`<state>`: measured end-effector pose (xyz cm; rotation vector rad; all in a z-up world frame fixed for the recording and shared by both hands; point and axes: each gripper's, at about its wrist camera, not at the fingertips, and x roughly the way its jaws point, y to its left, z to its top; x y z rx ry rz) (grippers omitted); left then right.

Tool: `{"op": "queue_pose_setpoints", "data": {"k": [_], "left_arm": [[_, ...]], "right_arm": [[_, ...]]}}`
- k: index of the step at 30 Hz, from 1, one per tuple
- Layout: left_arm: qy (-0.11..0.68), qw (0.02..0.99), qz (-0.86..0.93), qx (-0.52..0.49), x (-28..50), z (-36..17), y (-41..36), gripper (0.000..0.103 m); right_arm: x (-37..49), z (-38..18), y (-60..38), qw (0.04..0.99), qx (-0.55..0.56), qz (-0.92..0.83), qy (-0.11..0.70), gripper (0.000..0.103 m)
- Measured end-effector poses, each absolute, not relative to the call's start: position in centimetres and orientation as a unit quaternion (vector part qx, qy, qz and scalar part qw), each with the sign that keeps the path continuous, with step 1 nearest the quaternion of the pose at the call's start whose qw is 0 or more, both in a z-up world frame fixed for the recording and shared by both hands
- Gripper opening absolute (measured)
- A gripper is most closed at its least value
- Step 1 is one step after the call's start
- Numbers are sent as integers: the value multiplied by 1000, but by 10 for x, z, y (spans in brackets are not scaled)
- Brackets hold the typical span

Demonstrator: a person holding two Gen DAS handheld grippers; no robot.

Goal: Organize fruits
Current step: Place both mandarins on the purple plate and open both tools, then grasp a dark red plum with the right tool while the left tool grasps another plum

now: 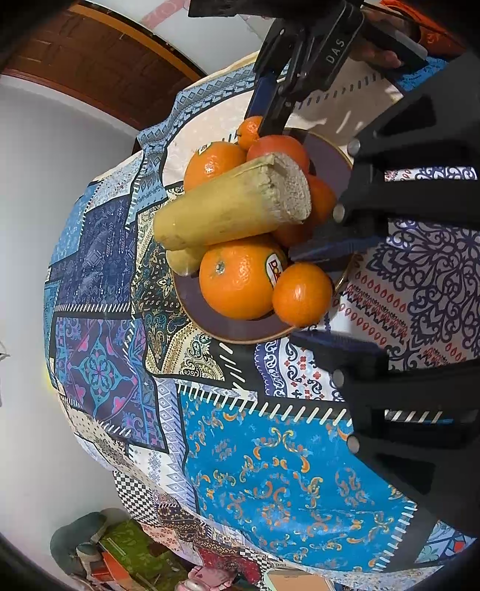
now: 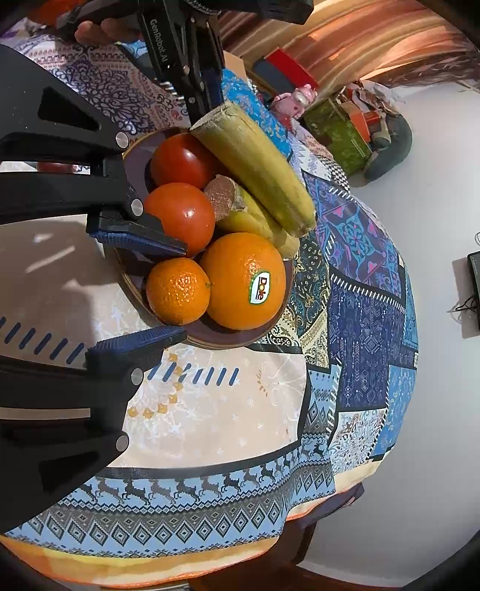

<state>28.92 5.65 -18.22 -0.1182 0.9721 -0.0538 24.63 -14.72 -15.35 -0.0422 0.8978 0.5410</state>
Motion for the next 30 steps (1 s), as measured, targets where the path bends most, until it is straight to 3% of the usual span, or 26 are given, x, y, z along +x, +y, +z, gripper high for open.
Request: {"op": "queue_pose_setpoints", "data": {"k": [2, 15, 30], "left_arm": [[461, 885, -23, -61, 287, -179, 58, 52], [436, 898, -40, -52, 242, -149, 60, 52], [474, 876, -73, -59, 200, -173, 51, 53]], "right_arm": [[246, -151, -148, 865, -19, 262, 428, 37], [211, -128, -151, 868, -23, 279, 411, 37], [187, -169, -111, 822, -29, 321, 469, 36]]}}
